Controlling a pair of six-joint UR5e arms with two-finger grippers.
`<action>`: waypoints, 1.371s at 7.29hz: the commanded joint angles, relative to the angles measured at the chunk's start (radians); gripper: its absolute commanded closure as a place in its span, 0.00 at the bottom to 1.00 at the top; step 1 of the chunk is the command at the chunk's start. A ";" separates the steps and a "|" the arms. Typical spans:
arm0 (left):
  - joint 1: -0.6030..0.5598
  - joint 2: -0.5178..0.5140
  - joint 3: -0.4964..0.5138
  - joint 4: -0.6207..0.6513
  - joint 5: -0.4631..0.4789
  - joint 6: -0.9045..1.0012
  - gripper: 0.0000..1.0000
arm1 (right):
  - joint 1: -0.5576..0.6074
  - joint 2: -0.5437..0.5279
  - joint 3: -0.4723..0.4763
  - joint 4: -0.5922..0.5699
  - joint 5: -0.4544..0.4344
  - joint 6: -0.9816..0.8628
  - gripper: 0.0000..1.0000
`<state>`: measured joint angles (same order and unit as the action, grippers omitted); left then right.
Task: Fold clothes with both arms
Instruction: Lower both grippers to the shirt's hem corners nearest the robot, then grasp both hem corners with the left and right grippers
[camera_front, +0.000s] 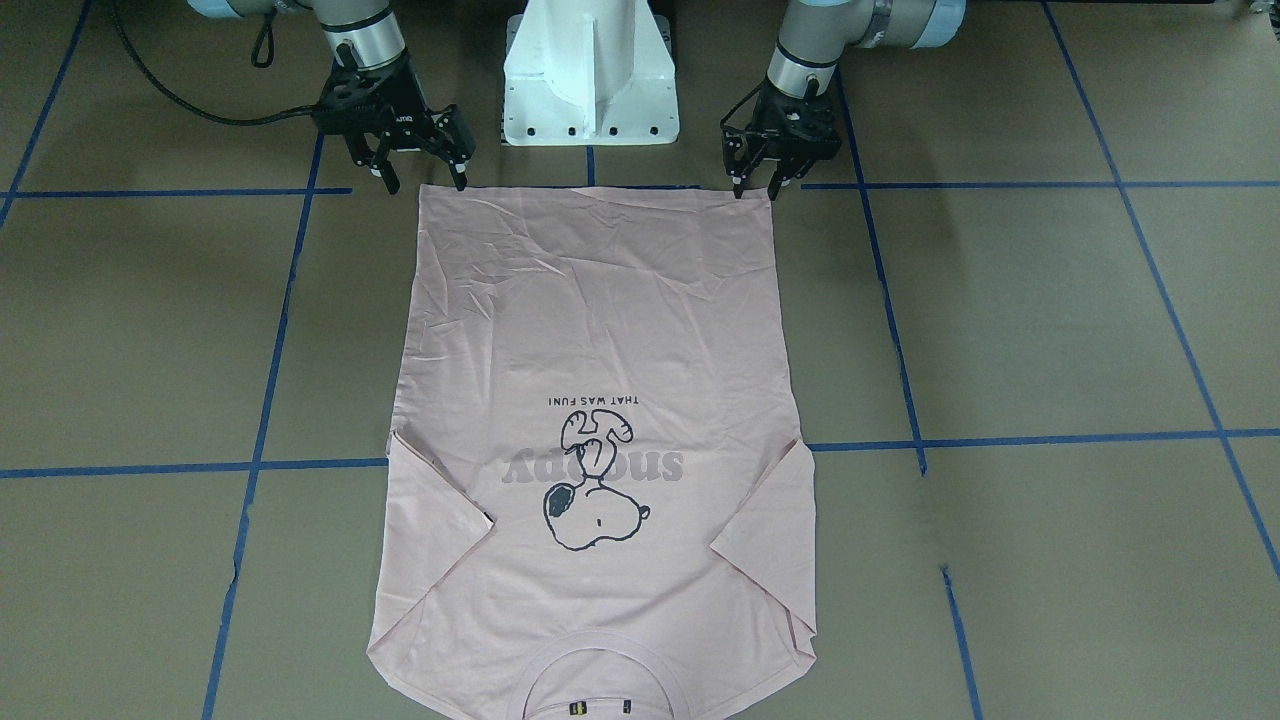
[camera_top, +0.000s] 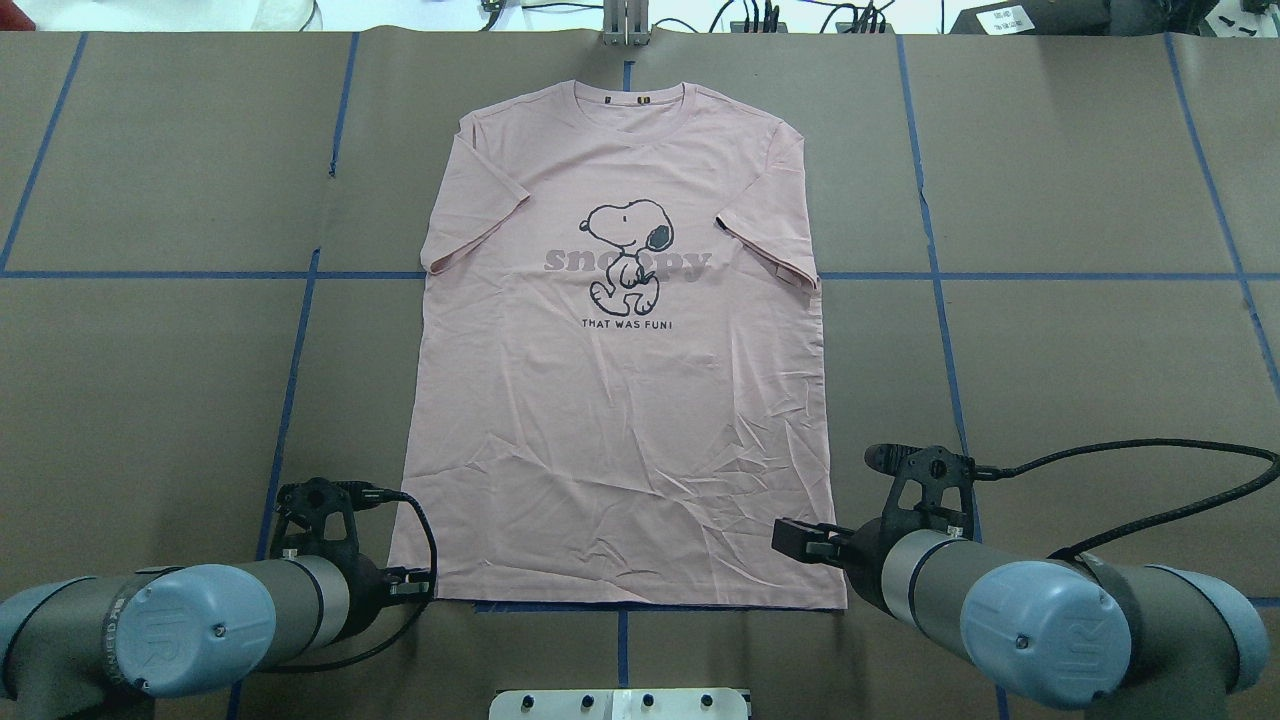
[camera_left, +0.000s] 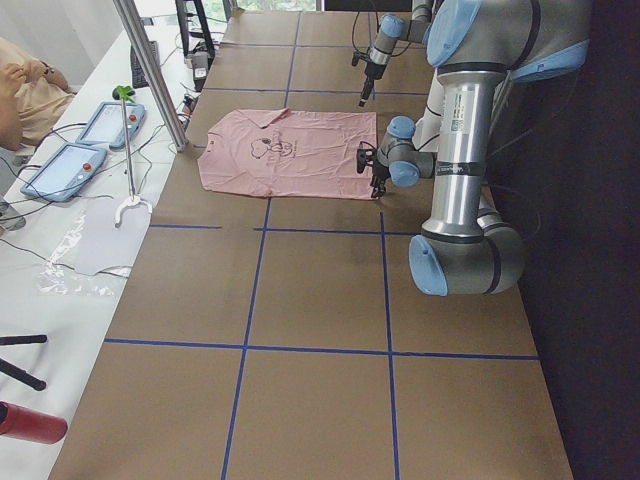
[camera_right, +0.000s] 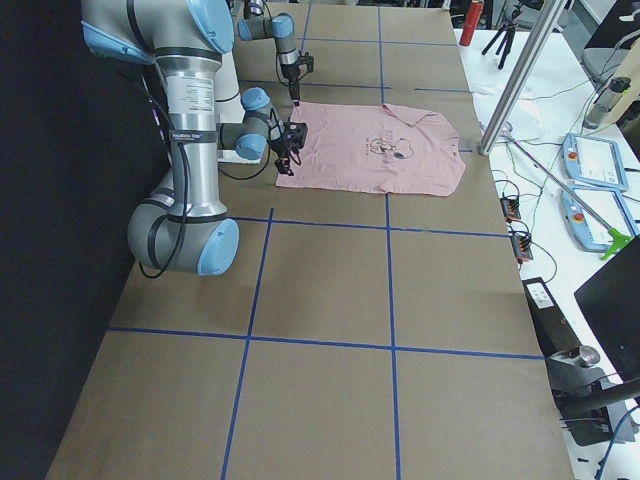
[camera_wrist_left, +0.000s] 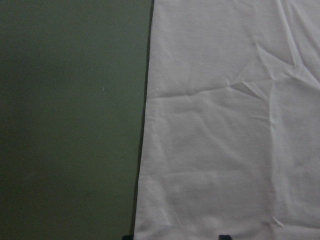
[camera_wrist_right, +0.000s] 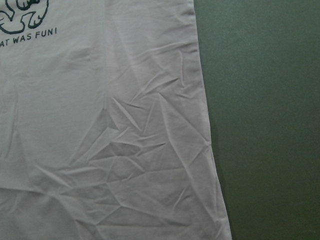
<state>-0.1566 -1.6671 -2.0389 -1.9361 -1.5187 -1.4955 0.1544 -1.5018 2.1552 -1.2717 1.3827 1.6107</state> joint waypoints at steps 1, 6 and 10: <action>0.002 0.003 0.002 0.003 -0.001 0.001 0.45 | -0.001 0.000 0.000 0.000 -0.001 0.000 0.01; 0.006 0.029 0.002 -0.001 -0.001 0.001 0.54 | 0.000 0.000 -0.003 0.000 -0.002 0.000 0.01; 0.009 0.021 0.002 -0.001 -0.005 0.001 0.98 | 0.000 -0.002 -0.003 0.000 -0.002 0.000 0.01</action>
<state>-0.1475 -1.6434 -2.0372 -1.9374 -1.5226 -1.4941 0.1549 -1.5028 2.1523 -1.2717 1.3802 1.6107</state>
